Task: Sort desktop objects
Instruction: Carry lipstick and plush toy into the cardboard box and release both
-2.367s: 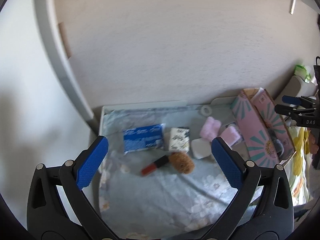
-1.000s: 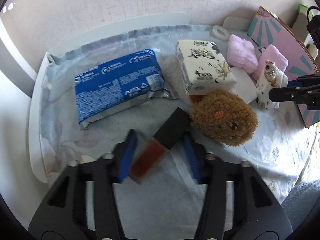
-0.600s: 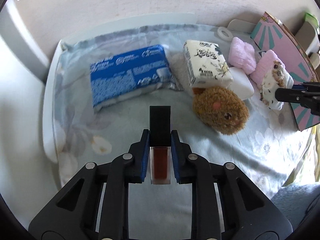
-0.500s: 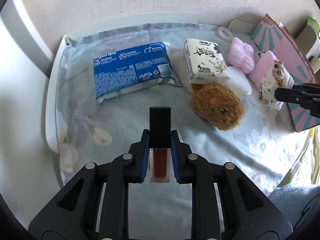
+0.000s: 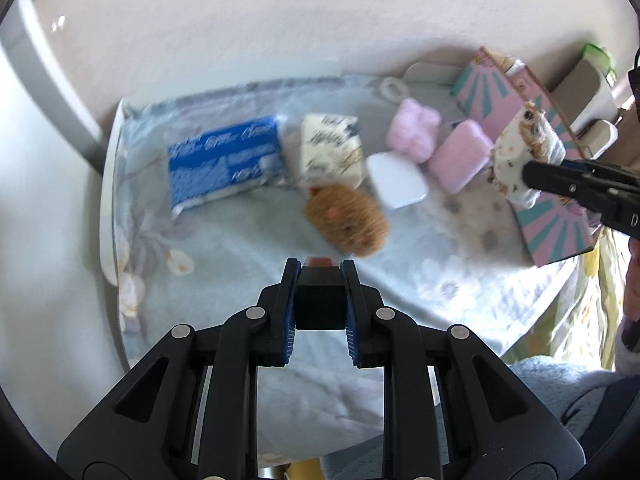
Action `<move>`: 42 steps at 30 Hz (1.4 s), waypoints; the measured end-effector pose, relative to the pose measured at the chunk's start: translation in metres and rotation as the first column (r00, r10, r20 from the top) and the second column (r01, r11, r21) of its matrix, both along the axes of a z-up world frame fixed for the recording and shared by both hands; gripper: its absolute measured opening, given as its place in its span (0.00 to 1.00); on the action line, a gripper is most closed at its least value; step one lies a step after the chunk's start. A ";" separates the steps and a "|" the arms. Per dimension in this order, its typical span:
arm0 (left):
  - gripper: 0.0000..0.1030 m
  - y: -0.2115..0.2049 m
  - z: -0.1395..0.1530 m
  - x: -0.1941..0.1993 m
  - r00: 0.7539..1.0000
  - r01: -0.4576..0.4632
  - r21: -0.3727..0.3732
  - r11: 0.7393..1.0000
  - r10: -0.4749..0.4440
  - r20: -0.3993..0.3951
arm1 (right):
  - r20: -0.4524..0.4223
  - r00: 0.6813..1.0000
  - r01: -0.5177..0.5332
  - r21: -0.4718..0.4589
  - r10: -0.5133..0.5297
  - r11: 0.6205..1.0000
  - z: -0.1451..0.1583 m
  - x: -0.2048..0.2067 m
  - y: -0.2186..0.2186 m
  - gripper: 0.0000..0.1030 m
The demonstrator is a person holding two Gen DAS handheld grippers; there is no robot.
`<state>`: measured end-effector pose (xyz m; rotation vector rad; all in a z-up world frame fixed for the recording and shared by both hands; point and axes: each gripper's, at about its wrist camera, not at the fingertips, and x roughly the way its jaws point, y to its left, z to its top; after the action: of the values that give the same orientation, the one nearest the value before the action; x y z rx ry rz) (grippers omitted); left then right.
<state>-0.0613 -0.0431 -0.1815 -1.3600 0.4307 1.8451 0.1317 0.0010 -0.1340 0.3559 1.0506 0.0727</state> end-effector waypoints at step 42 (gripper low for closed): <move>0.17 0.293 0.119 0.098 0.882 0.470 0.118 0.875 -0.459 -0.106 | 0.067 0.937 0.347 -0.078 -0.342 0.935 0.047 -0.098 -0.161 0.21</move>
<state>0.0370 0.2503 -0.0627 -0.9859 0.5984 1.4941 0.0334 -0.1602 -0.0871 0.4510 0.9229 -0.2776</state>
